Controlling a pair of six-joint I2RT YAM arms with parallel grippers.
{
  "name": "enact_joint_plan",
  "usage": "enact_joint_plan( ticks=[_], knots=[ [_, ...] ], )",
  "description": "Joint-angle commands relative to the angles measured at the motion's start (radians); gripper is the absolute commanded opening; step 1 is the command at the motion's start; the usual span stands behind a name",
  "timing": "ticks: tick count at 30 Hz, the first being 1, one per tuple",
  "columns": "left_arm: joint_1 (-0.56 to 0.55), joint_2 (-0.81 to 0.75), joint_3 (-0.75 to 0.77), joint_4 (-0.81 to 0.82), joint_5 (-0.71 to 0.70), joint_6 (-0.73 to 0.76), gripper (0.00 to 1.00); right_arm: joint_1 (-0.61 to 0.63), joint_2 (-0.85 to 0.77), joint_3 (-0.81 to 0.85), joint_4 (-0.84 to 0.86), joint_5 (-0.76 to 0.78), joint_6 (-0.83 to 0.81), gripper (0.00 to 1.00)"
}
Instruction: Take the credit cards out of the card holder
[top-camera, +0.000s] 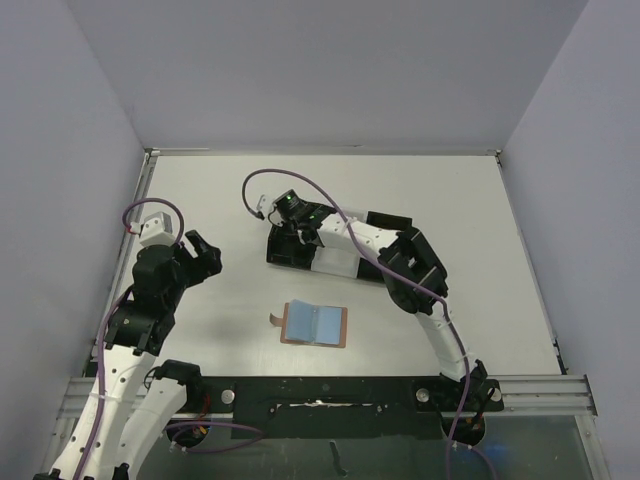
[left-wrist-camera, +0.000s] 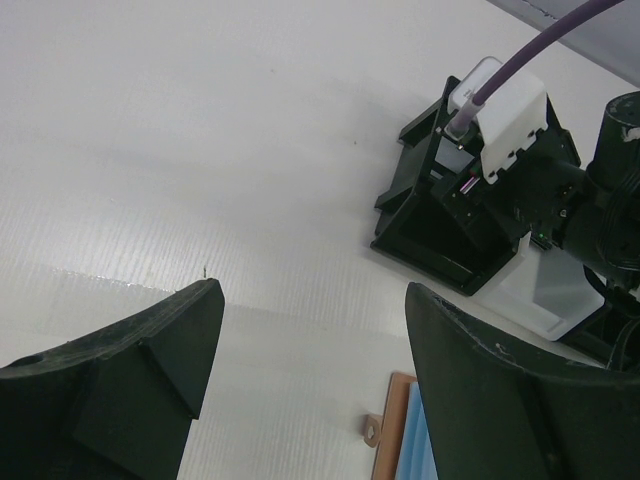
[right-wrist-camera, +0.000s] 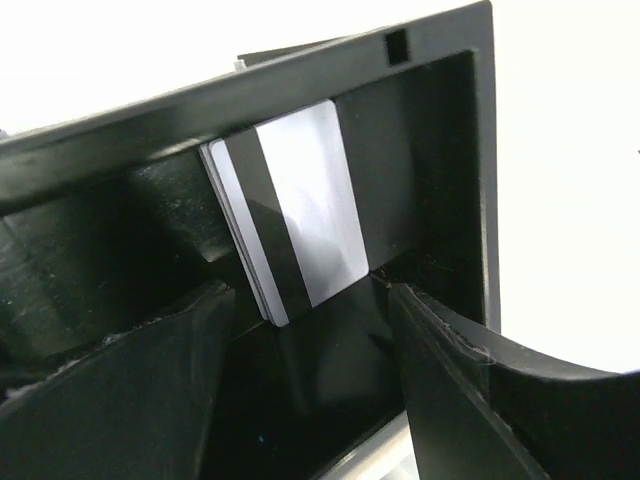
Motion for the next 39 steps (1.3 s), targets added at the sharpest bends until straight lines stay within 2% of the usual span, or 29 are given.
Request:
enact_joint_plan(
  ticks=[1, 4, 8, 12, 16, 20, 24, 28, 35, 39],
  knots=[
    [0.006, -0.005, 0.009, 0.054, 0.011, 0.020, 0.73, -0.021, -0.120, 0.019, 0.019, -0.052, 0.080, 0.64],
    [0.006, -0.005, 0.008, 0.054, 0.011, 0.020, 0.73, -0.029, -0.144, 0.020, 0.033, -0.092, 0.144, 0.63],
    [0.006, -0.005, 0.009, 0.051, 0.010, 0.020, 0.73, -0.044, -0.165, 0.025, 0.035, -0.177, 0.274, 0.51],
    [0.006, -0.004, 0.009, 0.052, 0.011, 0.020, 0.73, -0.057, -0.224, -0.023, 0.073, -0.249, 0.390, 0.46],
    [0.007, 0.006, 0.007, 0.055, 0.025, 0.025, 0.73, -0.062, -0.343, -0.153, 0.185, -0.274, 0.500, 0.49],
    [0.010, 0.010, 0.003, 0.068, 0.050, 0.034, 0.73, -0.086, -0.467, -0.238, 0.194, -0.263, 0.644, 0.52],
    [0.011, 0.021, -0.012, 0.099, 0.099, 0.047, 0.73, -0.104, -0.612, -0.402, 0.255, -0.291, 0.750, 0.55],
    [0.012, 0.068, -0.011, 0.124, 0.205, 0.068, 0.73, -0.116, -0.746, -0.595, 0.308, -0.284, 0.893, 0.60],
    [0.002, 0.136, -0.041, 0.243, 0.545, 0.113, 0.69, -0.125, -0.948, -0.953, 0.479, -0.334, 1.165, 0.61],
    [-0.042, 0.180, -0.049, 0.273, 0.635, 0.114, 0.68, -0.116, -1.058, -1.124, 0.578, -0.362, 1.267, 0.61]
  ],
)
